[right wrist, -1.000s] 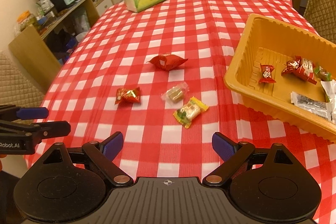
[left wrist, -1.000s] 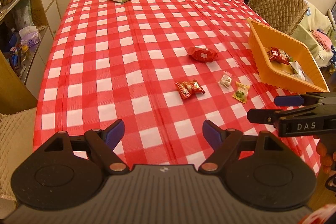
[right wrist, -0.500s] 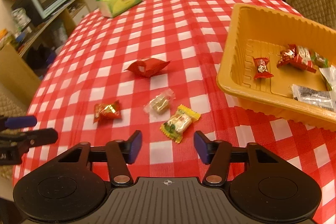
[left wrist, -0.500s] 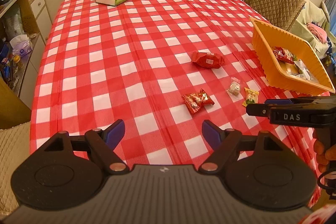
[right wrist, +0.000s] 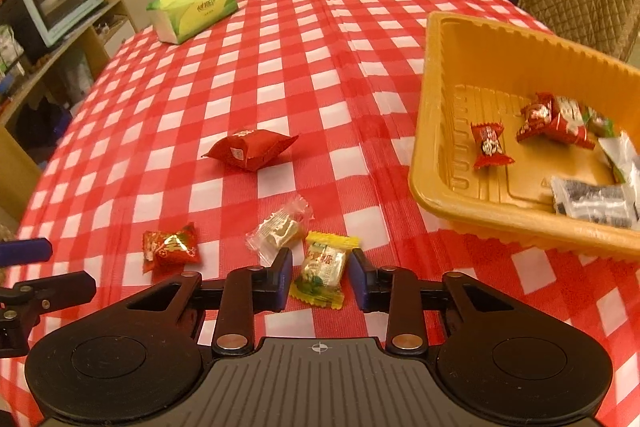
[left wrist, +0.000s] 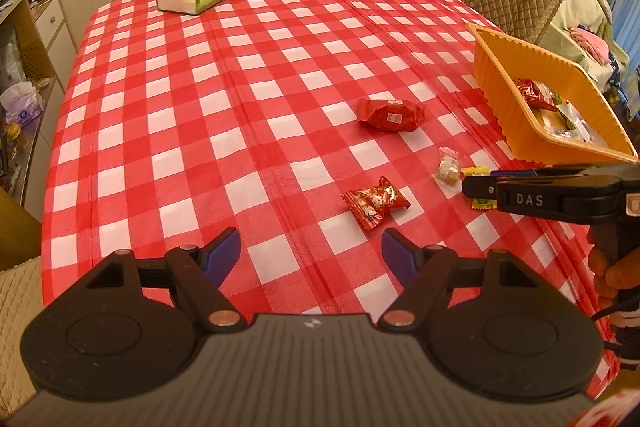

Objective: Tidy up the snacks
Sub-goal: 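Grasp the yellow-green wrapped candy with the right tool, then grasp the small red-gold candy with the left tool while the right tool holds the yellow candy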

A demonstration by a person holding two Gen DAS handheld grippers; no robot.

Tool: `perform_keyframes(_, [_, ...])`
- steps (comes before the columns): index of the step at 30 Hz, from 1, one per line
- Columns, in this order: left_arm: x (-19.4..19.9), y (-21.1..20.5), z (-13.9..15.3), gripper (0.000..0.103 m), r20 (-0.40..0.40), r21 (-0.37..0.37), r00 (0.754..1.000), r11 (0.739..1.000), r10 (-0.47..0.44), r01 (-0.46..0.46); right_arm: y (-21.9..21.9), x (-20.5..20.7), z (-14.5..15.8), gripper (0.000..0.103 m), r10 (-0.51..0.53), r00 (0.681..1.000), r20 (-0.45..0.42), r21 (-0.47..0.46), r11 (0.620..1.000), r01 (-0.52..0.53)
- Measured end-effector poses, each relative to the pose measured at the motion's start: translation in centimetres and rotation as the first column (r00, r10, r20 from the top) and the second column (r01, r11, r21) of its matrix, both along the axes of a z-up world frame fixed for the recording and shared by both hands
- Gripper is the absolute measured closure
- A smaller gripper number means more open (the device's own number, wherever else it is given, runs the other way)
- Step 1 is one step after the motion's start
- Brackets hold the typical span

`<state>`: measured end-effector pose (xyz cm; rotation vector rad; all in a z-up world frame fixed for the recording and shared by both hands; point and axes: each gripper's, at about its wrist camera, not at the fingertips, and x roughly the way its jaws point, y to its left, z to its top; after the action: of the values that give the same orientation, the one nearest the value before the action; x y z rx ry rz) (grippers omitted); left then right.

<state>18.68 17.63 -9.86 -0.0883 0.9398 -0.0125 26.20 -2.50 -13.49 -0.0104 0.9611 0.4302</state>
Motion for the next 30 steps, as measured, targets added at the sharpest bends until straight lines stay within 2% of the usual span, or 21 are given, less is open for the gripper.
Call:
perform_keyframes(4, [0.5,-0.3,-0.3,0.029,-0.001,0.009,1.0,1.0,-0.027,0.027,1.0,-0.6,-0.4,0.078,0.07,0.996,0.057,-0.091,0.994,-0.064])
perform_keyframes(7, [1.0,-0.7,-0.6,0.03,-0.003,0.017,0.999,0.999,-0.05,0.051,0.9,-0.9,-0.6,0.081,0.097,0.993,0.06,-0.098,0.991,-0.091])
perform_keyframes(14, [2.6,-1.6,-1.4,0.033,-0.01,0.046,0.993,0.992,-0.114,0.115,-0.9,-1.2,-0.2,0.081,0.071,0.997,0.014,-0.055,0.996,-0.07])
perform_keyframes(27, [5.3,-3.4,-2.5,0.039,-0.022,0.059,0.977,0.976,-0.211,0.212,-4.7,-1.7,2.5,0.081,-0.037,0.999,-0.006,0.034,0.999,0.037])
perform_keyframes(30, [5.7,-3.7,-2.6,0.044,-0.023,0.058,0.974,0.972,-0.226,0.227,-5.4,-1.7,2.7,0.081,-0.05,0.999,-0.011,0.039,0.998,0.05])
